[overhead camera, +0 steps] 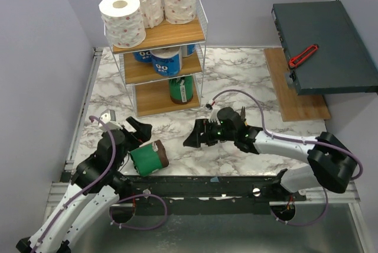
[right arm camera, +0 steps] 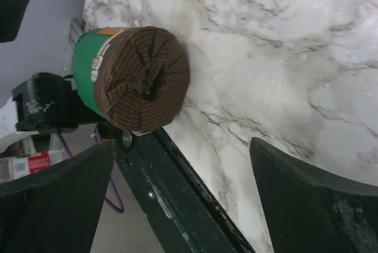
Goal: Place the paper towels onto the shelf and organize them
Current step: Adjust the paper towel at the center of the board.
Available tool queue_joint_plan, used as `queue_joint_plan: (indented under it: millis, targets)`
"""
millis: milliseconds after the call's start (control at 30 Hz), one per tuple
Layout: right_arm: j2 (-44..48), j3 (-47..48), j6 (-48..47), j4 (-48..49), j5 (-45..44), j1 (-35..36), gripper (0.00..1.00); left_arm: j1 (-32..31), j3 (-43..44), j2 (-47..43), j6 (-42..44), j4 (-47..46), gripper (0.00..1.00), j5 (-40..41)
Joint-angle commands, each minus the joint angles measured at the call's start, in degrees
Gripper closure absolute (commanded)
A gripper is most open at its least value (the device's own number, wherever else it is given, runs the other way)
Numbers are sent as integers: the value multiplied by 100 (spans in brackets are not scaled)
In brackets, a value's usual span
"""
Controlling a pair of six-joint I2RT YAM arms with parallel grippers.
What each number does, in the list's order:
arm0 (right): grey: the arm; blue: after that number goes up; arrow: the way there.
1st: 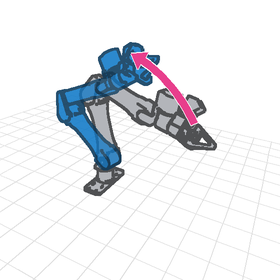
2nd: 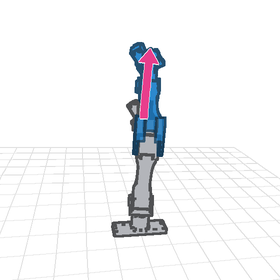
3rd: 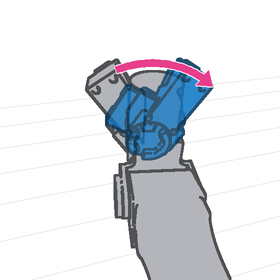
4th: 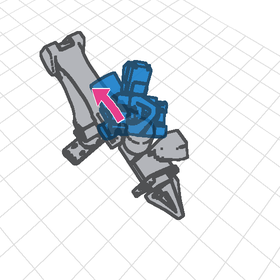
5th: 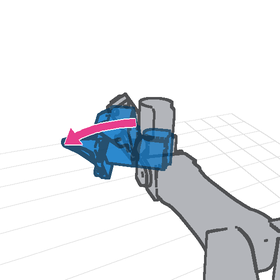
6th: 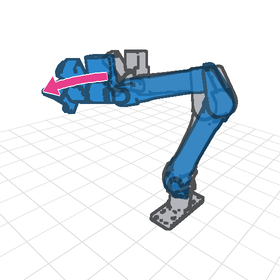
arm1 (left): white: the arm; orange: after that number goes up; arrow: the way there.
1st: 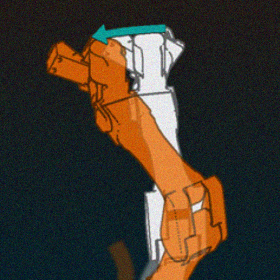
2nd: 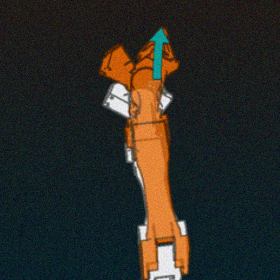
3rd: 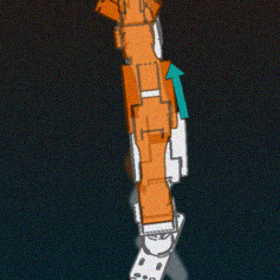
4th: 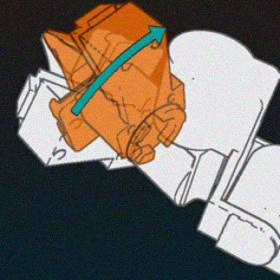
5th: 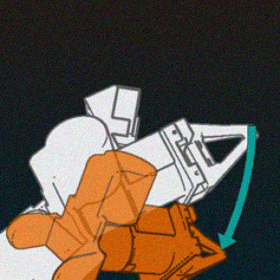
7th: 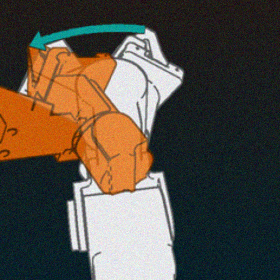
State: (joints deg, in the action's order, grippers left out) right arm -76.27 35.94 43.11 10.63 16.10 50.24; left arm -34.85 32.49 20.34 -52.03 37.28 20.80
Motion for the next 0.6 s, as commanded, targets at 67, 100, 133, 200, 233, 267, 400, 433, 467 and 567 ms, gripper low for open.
queue_joint_plan:
  millis: [67,100,133,200,233,267,400,433,467,567]
  targets:
    - [-929,578,493,1519,1533,132,1,13,-126,-1041,-662,1050,2,866]
    - [-1055,637,587,1701,1649,147,1,14,-167,-1139,-683,1037,2,852]
    - [-1216,714,664,1821,1766,178,2,13,-200,-1231,-695,1023,3,847]
    - [-1494,889,824,2052,1906,251,3,18,-195,-1303,-695,1023,3,830]
    - [-1634,992,860,2077,1958,298,4,13,-170,-1298,-674,1034,3,832]
    - [-1776,1139,852,2004,1965,370,5,14,-135,-1271,-643,1064,3,852]
    - [-2178,1412,924,1806,1865,517,8,18,2,-1178,-605,1231,3,923]
    - [-2257,1414,972,1847,1862,526,9,16,18,-1184,-598,1246,3,915]
    - [-2325,1429,1020,1865,1870,539,10,16,8,-1211,-598,1264,3,897]
    - [-2496,1511,1093,1965,1897,644,14,15,-59,-1375,-581,1232,3,784]
